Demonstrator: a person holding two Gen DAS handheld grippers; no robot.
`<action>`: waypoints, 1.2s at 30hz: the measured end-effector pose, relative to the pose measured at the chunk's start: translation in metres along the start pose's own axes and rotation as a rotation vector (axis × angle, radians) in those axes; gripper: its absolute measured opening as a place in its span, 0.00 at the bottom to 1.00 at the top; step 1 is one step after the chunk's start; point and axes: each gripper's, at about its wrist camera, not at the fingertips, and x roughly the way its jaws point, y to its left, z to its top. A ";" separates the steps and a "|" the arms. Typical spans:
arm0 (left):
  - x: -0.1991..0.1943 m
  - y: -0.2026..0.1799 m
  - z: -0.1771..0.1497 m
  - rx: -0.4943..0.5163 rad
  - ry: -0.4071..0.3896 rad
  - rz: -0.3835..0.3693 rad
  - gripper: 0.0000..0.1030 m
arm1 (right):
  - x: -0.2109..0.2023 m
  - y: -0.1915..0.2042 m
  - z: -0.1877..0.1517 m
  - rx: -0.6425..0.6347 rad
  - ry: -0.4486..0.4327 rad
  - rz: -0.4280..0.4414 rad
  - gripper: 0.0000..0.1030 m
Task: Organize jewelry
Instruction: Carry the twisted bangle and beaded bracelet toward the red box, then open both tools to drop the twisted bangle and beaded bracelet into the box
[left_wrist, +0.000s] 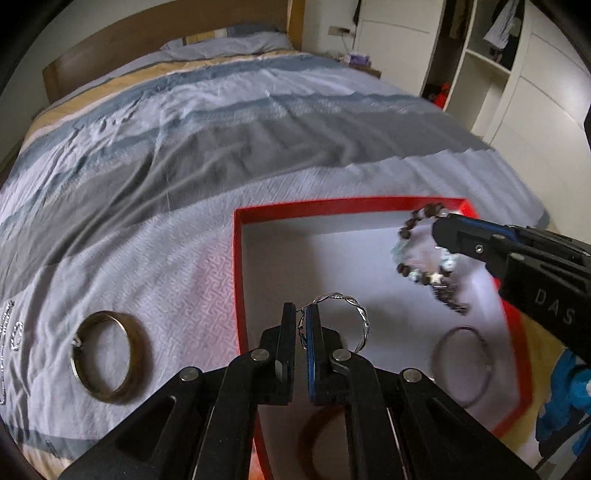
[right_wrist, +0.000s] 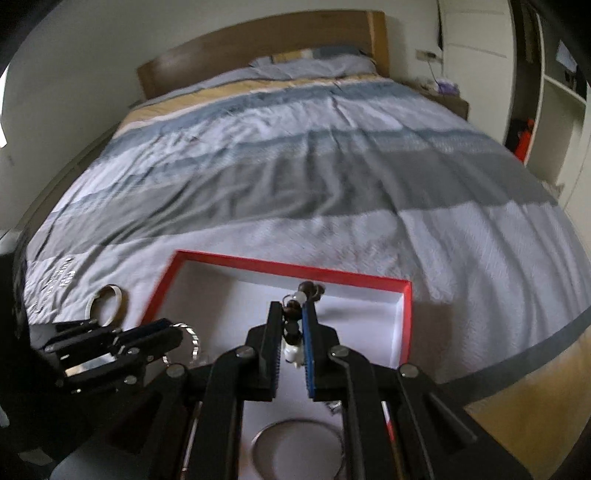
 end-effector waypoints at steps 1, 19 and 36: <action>0.005 0.001 0.000 -0.006 0.010 0.002 0.04 | 0.006 -0.003 -0.001 0.010 0.011 -0.005 0.09; -0.016 -0.002 -0.007 -0.012 -0.014 -0.049 0.42 | -0.011 -0.022 -0.014 0.066 0.032 -0.071 0.34; -0.183 0.021 -0.078 -0.045 -0.127 0.062 0.60 | -0.154 0.027 -0.063 0.049 -0.075 -0.023 0.34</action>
